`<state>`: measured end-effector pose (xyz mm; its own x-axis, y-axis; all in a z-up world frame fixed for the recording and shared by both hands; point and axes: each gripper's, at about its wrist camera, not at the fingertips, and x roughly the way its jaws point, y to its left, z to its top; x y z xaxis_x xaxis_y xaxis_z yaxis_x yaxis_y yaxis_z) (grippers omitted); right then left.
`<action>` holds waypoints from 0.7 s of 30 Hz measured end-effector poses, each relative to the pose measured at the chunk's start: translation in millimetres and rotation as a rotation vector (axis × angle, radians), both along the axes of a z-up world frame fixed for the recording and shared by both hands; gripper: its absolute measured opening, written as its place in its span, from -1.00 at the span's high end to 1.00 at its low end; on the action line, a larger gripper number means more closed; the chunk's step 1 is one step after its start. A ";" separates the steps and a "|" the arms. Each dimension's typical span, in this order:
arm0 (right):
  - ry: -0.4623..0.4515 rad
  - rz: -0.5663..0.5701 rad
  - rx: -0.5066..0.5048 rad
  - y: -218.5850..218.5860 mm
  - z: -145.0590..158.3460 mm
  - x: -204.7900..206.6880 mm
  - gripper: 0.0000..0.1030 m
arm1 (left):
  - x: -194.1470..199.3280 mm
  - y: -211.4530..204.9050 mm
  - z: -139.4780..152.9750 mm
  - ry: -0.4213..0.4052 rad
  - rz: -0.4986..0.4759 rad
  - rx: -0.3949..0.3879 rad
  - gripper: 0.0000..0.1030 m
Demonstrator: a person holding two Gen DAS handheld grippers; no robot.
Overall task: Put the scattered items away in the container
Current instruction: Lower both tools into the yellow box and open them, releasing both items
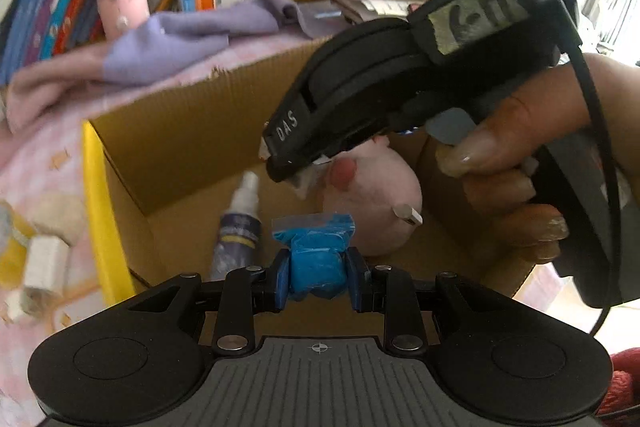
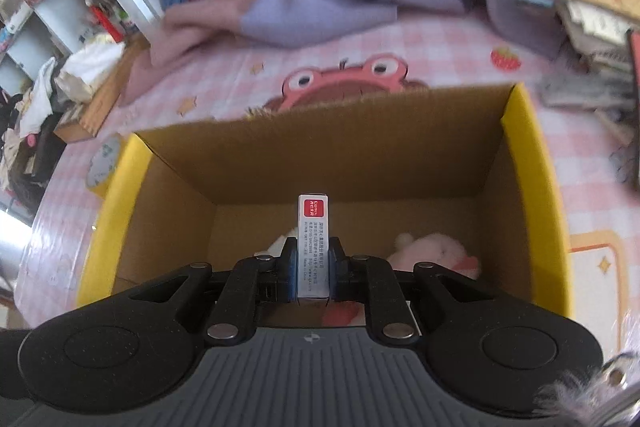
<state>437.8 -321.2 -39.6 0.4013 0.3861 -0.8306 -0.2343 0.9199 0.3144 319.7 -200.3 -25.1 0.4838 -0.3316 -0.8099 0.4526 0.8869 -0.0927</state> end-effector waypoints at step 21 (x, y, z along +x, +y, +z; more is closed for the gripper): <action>-0.093 0.002 0.019 -3.0 24.7 -17.2 0.34 | -17.9 2.4 11.6 -0.066 0.063 -0.029 -0.01</action>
<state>420.6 -324.3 -14.9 0.4755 0.4024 -0.7823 -0.2648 0.9135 0.3089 301.8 -197.9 -13.5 0.5566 -0.3212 -0.7662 0.4018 0.9113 -0.0902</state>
